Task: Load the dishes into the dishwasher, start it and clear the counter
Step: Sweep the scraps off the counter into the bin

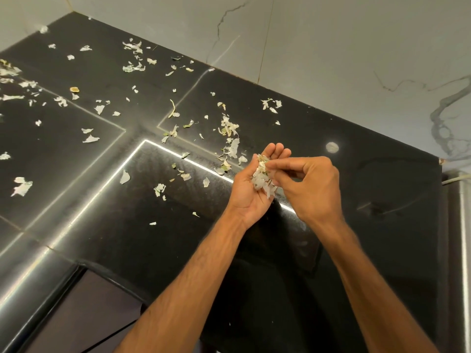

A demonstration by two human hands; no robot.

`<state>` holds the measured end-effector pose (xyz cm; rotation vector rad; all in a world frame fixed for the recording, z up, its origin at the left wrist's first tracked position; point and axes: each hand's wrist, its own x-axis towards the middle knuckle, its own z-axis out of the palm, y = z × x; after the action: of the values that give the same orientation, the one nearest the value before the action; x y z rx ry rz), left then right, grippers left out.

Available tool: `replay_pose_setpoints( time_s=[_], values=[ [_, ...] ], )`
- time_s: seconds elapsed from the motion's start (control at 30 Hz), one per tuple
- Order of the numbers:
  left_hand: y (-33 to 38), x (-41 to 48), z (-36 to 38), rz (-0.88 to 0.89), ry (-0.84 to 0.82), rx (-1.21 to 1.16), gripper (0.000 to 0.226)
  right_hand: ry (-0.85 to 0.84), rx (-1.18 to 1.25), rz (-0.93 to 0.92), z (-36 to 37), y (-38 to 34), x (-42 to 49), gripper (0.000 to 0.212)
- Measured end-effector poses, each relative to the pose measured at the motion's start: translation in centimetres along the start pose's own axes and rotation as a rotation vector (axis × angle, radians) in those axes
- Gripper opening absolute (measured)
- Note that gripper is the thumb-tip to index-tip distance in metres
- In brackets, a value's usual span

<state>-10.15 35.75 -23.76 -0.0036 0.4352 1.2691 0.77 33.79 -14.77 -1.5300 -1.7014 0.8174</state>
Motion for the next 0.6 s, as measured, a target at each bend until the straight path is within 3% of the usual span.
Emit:
replay_pose_setpoints(
  time_s=[0.37,0.6],
  values=[
    [0.4,-0.9,0.3,-0.012,0.023,0.022,0.037,0.110,-0.050,-0.095,1.2,-0.8,-0.3,0.014],
    [4.0,-4.1,0.7,0.092,-0.001,-0.022,0.035,0.157,0.103,-0.191,2.6,-2.9,-1.6,0.018]
  ],
)
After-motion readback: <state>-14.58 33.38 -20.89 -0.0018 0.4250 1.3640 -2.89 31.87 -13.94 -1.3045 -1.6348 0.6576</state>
